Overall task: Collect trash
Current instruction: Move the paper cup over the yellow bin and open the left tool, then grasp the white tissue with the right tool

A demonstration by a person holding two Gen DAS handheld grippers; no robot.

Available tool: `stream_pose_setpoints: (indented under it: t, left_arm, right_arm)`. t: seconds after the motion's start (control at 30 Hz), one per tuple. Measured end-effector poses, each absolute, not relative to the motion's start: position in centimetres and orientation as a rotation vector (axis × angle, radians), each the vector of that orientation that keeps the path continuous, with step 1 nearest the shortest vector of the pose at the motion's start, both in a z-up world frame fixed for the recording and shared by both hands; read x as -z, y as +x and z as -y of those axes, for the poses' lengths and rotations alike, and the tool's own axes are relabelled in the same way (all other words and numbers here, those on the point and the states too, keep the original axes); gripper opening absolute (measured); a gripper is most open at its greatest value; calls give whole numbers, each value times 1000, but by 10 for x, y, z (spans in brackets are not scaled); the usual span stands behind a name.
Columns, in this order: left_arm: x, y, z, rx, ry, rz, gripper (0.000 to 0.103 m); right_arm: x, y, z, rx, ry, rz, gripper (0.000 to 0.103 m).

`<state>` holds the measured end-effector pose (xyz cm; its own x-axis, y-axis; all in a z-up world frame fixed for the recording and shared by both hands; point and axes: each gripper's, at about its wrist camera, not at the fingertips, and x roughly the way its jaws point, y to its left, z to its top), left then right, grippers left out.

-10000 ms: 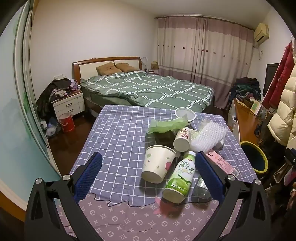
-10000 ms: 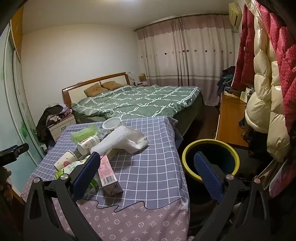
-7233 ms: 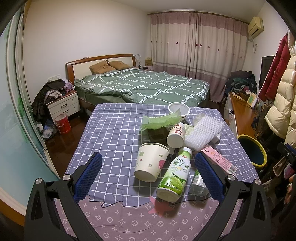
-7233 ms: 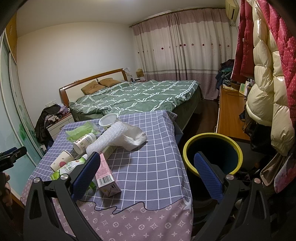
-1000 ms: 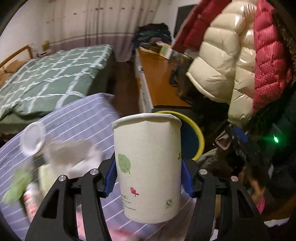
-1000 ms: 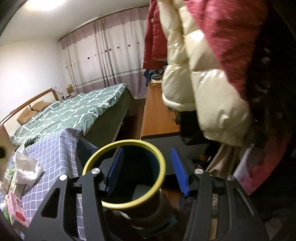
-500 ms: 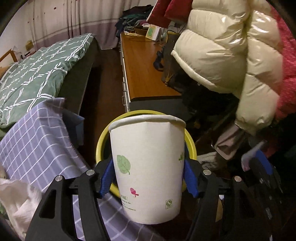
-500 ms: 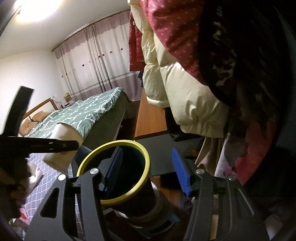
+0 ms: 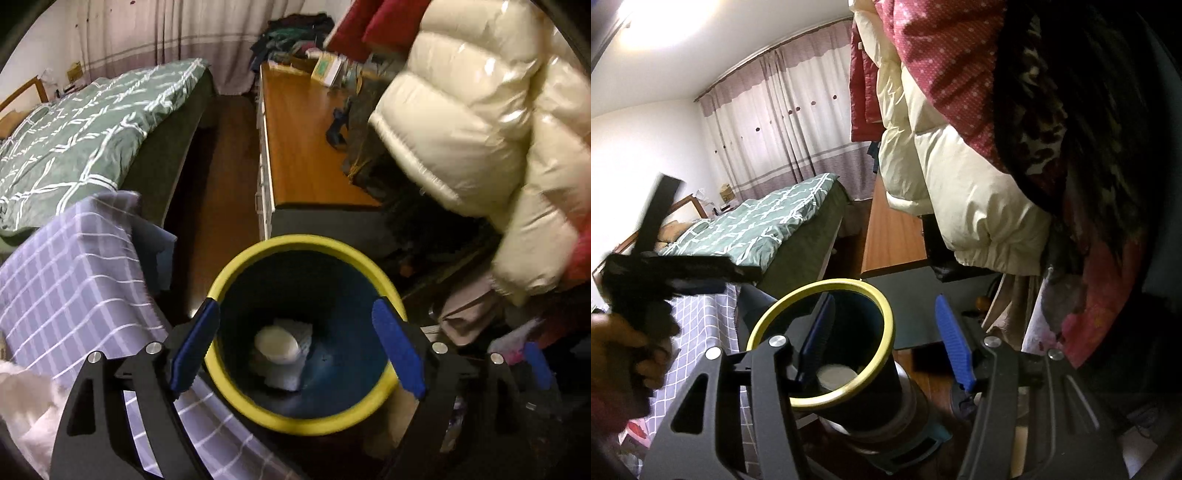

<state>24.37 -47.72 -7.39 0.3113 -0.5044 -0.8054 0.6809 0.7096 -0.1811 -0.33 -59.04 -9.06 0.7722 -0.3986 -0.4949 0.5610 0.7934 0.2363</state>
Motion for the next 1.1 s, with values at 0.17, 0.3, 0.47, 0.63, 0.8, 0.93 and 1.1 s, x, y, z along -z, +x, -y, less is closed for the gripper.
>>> stream_pose_setpoints:
  t: [0.17,0.3,0.47,0.63,0.8,0.93,1.1]
  left_arm:
    - [17,222,417,797,136,-850,90]
    - [-12,203,357,758,96,-764,93]
    - [-25,178,274,642,84,-675,94]
    - [-27,161,191,503,50,-609,95]
    - [-25,150,107,346,-5,-539,97]
    - [-15,150,53,237,-38,-509,98]
    - [8,157,-1,102,-64,-474,98]
  right_arm:
    - [91,3,580,506,376,-452,57]
    - [90,10,566,472,357,-464,57]
    - [85,21,540,421,320,-477,58]
    - [79,37,507,360,269,-498,60]
    - [77,57,470,270,229,-539,60]
    - [77,73,437,192,196,-570,60]
    - [83,105,395,39,181,-641,60]
